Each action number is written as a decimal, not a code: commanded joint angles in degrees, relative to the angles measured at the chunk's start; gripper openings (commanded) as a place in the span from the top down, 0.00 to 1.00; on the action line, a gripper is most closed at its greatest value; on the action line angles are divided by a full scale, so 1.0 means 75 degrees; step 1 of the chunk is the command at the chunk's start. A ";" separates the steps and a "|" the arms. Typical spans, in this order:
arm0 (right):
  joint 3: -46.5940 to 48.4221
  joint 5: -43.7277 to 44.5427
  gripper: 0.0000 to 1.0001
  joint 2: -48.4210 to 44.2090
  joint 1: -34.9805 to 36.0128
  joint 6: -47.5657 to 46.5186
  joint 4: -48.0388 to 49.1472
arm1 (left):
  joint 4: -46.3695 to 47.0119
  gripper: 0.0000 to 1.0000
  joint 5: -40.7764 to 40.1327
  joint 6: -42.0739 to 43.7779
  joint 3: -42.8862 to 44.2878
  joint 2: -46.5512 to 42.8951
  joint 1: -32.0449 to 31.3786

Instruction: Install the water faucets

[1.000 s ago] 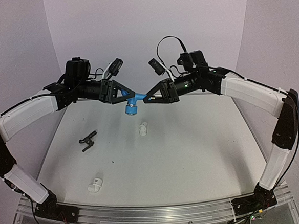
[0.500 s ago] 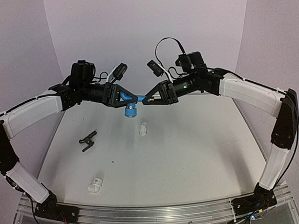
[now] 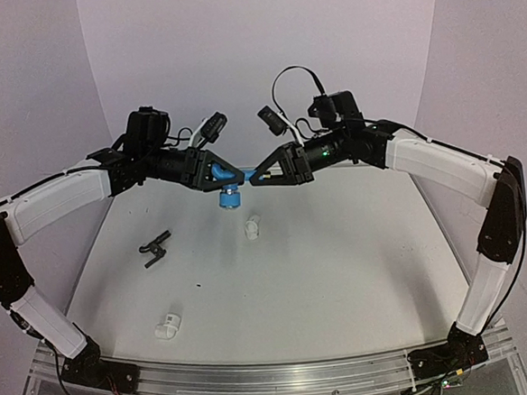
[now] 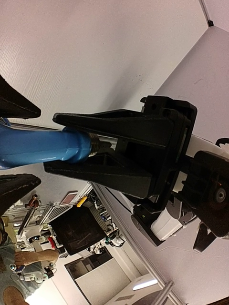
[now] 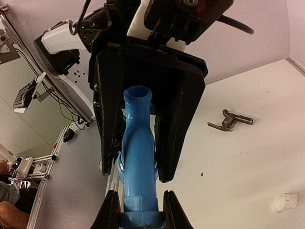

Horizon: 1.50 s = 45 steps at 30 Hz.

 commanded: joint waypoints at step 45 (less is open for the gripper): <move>0.2701 0.6744 0.13 0.3142 0.0241 -0.0584 -0.2196 | -0.1278 1.00 -0.3839 -0.1198 -0.0579 -0.0935 0.1869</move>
